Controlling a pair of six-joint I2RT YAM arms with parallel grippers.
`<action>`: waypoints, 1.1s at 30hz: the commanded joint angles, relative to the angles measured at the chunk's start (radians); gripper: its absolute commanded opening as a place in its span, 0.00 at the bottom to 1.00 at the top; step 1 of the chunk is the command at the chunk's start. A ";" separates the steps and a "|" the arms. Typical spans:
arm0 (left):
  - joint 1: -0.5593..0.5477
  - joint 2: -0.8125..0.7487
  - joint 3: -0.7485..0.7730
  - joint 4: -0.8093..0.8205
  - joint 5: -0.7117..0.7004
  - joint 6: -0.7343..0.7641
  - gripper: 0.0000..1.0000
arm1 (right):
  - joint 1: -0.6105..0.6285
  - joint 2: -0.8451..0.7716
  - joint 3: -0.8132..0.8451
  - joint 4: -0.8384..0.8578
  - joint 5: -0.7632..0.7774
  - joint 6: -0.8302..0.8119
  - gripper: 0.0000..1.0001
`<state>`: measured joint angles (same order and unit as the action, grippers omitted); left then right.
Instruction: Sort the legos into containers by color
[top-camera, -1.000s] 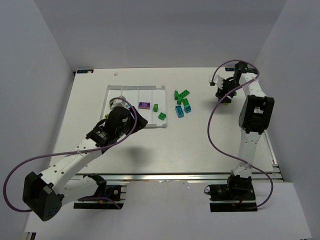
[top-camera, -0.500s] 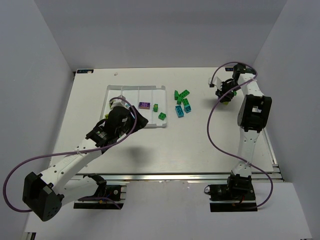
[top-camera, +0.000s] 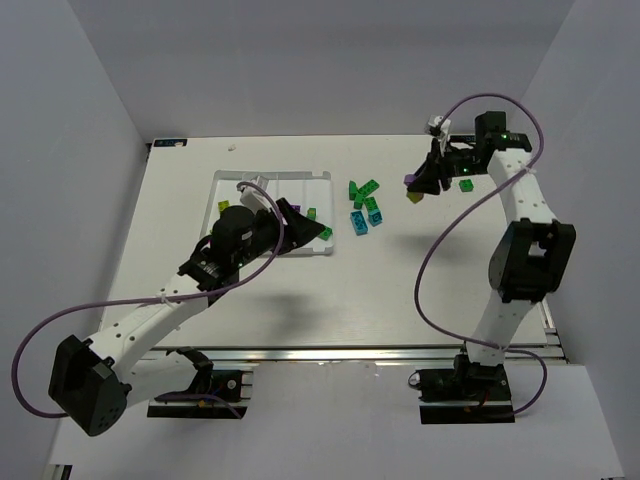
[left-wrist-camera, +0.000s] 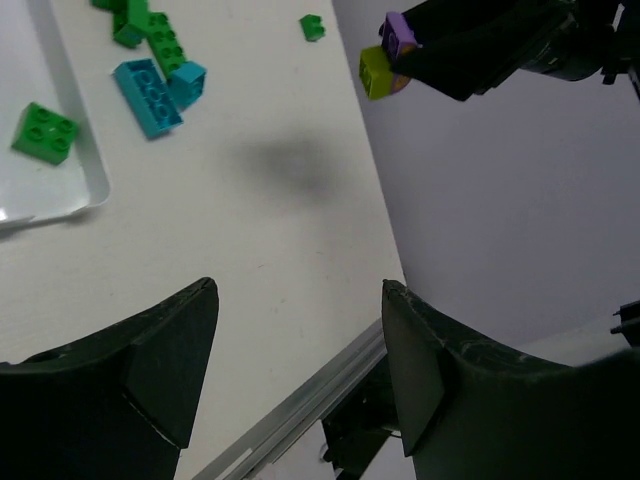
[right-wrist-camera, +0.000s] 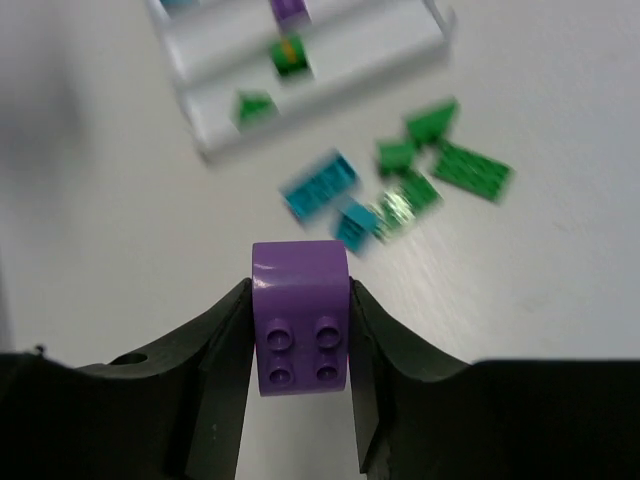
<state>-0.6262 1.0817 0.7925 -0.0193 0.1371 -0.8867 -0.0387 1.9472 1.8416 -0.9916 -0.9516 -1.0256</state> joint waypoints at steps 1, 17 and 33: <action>-0.006 0.012 0.004 0.134 0.091 0.025 0.76 | 0.077 -0.135 -0.166 0.225 -0.336 0.589 0.00; -0.027 -0.023 -0.038 0.305 0.131 0.065 0.76 | 0.372 -0.281 -0.484 1.501 -0.288 1.976 0.00; -0.030 -0.029 -0.055 0.406 0.159 0.035 0.77 | 0.444 -0.289 -0.513 1.587 -0.266 2.095 0.00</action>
<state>-0.6506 1.0828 0.7578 0.3325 0.2779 -0.8436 0.3996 1.6672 1.3220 0.5060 -1.2148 1.0126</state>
